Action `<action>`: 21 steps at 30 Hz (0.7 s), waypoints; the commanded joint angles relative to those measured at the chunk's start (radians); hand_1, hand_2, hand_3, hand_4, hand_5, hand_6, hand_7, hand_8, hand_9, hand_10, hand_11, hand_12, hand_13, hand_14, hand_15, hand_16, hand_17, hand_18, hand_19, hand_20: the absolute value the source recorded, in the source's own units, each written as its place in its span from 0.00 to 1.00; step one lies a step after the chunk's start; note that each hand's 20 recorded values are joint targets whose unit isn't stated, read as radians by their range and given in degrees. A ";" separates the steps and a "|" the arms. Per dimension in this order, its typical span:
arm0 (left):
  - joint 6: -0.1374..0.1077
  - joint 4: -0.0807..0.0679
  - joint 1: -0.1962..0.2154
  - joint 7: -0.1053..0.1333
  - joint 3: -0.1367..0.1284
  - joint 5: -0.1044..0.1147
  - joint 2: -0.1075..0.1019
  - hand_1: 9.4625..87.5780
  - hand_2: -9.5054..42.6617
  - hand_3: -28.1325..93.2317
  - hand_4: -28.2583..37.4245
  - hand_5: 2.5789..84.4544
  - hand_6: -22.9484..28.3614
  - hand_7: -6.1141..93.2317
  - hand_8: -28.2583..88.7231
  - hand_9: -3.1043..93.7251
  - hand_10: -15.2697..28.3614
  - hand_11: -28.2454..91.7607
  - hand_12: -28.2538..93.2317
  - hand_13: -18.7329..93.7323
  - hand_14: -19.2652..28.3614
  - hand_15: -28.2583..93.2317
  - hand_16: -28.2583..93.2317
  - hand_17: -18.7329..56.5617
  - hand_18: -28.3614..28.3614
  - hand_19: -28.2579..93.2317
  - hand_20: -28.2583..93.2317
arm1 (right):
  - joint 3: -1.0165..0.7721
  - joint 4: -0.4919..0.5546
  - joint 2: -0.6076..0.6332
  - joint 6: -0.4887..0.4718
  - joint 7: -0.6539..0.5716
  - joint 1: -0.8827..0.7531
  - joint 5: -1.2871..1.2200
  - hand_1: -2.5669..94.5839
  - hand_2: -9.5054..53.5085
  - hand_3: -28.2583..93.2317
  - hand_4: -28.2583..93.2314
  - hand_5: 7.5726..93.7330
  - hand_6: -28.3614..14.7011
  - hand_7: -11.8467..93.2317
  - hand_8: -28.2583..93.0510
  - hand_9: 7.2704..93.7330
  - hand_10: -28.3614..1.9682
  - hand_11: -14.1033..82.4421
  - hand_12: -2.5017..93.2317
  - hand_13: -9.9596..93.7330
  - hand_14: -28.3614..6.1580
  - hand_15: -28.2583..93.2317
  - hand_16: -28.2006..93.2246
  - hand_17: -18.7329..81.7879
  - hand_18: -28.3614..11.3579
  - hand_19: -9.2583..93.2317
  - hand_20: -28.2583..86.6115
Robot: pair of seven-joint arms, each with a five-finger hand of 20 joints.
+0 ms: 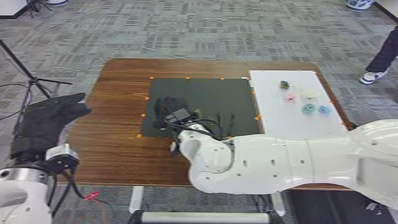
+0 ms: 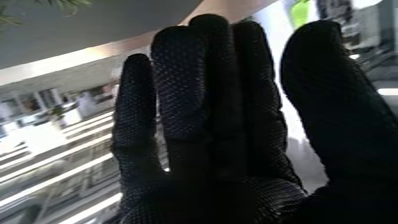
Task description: Arrange flowers
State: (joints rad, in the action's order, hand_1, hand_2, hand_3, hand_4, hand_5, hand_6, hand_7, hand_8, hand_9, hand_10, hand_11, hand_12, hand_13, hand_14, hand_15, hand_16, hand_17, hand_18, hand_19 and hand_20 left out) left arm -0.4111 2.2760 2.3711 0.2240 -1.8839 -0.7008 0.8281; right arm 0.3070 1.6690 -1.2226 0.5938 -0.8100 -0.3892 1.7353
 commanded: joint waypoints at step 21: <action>-0.078 0.052 0.184 0.098 -0.039 0.053 -0.015 0.18 0.15 0.96 0.09 0.70 0.69 0.21 0.15 0.52 0.81 0.55 0.34 0.46 0.89 0.69 0.16 0.18 0.81 0.58 0.35 | 0.081 0.134 0.398 -0.149 0.053 0.209 -0.003 0.41 0.05 0.91 0.01 0.56 0.63 0.36 0.08 0.64 0.38 0.40 0.18 0.70 0.51 0.77 0.35 0.39 0.15 0.94 0.24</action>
State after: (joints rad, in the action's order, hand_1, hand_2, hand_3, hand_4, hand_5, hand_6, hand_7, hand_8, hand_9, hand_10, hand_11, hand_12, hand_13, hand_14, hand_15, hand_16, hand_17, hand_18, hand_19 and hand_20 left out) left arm -0.4641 2.3123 2.5260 0.2885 -1.9268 -0.6712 0.8244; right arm 0.3817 1.8254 -0.9400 0.4679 -0.7516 -0.2156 1.7341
